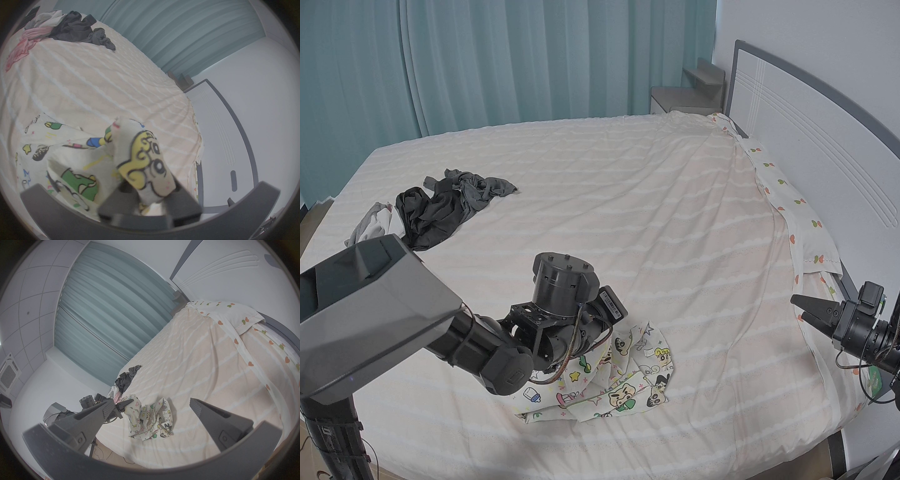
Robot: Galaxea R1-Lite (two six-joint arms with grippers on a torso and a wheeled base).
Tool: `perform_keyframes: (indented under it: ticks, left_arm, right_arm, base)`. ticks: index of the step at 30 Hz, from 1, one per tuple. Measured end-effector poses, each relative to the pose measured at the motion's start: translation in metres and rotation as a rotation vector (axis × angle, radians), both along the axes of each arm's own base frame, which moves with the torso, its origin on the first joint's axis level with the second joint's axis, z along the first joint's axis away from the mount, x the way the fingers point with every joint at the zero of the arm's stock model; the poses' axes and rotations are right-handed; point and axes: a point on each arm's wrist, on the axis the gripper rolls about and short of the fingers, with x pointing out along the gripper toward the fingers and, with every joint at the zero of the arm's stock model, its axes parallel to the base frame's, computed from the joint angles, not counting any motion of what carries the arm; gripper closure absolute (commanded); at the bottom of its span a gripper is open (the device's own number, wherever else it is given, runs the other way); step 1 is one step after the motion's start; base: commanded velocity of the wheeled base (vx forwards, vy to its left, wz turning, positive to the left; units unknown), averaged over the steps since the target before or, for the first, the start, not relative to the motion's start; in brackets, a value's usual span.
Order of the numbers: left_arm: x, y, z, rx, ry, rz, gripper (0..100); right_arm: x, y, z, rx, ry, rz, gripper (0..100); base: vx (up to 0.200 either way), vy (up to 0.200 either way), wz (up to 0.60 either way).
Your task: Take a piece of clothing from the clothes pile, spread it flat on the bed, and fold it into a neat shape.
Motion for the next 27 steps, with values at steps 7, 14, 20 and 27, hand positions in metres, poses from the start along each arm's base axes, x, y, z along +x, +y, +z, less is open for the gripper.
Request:
perform_keyframes:
  ticks: [7,14,20,27]
  left_arm:
    - [0.002,-0.005,-0.003,0.000,-0.013,0.003,0]
    - [0.004,-0.003,0.002,-0.006,-0.055,0.048,0]
    - [0.002,0.016,0.017,-0.019,-0.070,0.081,0]
    - [-0.024,0.084,0.029,-0.039,0.015,0.053,0]
  right_arm:
    - [0.000,0.000,0.000,0.000,0.003,0.001,0]
    - [0.000,0.001,-0.002,0.001,0.010,0.007,0]
    - [-0.001,0.008,-0.005,0.007,0.030,0.050,0]
    - [0.005,0.030,-0.011,-0.003,0.065,0.148,0]
  base:
    - [0.000,0.000,0.00]
    - [0.000,0.000,0.00]
    - [0.000,0.000,0.00]
    - [0.000,0.000,0.00]
